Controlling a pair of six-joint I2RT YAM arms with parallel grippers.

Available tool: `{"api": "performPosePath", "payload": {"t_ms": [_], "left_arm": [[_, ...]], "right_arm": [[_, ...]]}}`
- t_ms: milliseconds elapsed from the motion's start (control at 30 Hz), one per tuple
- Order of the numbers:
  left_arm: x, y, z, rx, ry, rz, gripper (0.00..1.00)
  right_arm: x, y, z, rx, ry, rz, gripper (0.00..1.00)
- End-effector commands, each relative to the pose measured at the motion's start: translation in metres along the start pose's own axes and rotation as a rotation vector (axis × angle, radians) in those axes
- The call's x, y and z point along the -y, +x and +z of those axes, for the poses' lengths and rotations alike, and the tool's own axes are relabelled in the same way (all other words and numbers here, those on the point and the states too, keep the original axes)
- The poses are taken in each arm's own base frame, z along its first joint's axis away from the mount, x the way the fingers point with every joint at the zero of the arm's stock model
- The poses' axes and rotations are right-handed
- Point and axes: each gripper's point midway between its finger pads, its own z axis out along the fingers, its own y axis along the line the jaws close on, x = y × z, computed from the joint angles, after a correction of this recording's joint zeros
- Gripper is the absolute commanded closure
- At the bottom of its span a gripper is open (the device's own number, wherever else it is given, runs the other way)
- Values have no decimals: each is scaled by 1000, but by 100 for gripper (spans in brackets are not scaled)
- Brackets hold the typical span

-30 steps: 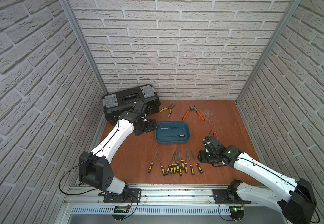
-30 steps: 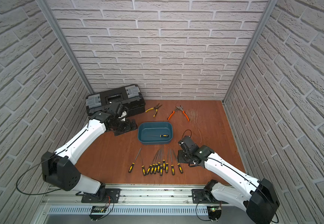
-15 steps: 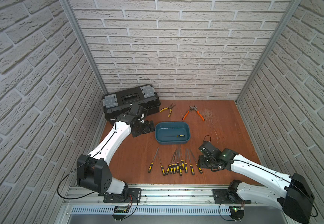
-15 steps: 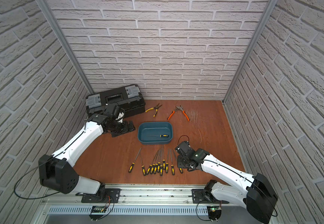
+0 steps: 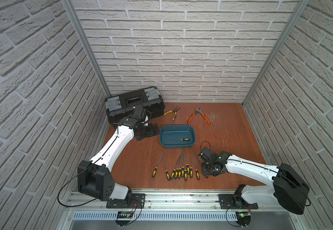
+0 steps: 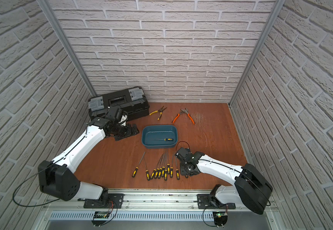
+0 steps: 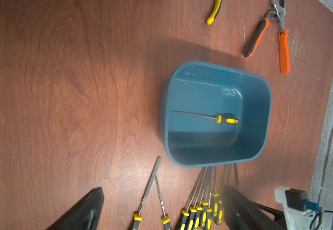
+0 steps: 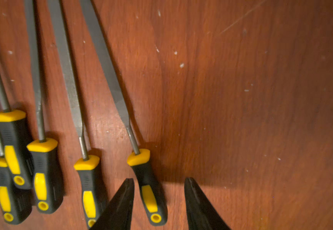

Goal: Put the file tool into the storage box
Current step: Pick up the file tool from the center of the board.

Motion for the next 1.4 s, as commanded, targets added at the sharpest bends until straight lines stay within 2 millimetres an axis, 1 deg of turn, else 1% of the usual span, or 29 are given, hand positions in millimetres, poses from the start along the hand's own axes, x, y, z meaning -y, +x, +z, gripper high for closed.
{"api": "performPosePath", "payload": {"t_ms": [0,100,233,467,700,767,833,967,1100,1267,1367], "left_arm": [[3,-8,-4,27,9,5,2],[4,-11,-1,22,11,3,2],[10,-16,0,20,25,5,2],[16,-27,-6,39,24,41,2],[30,-41,-9,58,55,86,2],[34,-47,-11,69,60,95,2],[37,-52,-13,78,67,99,2],[45,-60,-17,98,90,103,2],[48,-63,-19,104,97,115,2],[49,-63,-19,100,104,115,2],[50,-63,-21,107,112,115,2]], "right_arm": [[-4,-5,4,26,1,-21,55],[-6,-3,9,11,10,-32,56],[-9,-2,15,-3,27,-42,62],[-12,0,18,4,44,-27,80],[-4,-1,12,39,93,11,95],[-4,-4,8,63,87,25,98],[-4,-8,3,87,80,34,98],[-3,-19,-15,146,85,42,98],[1,-28,-32,185,107,42,98],[6,-33,-48,233,104,69,98],[11,-38,-62,273,108,80,98]]}}
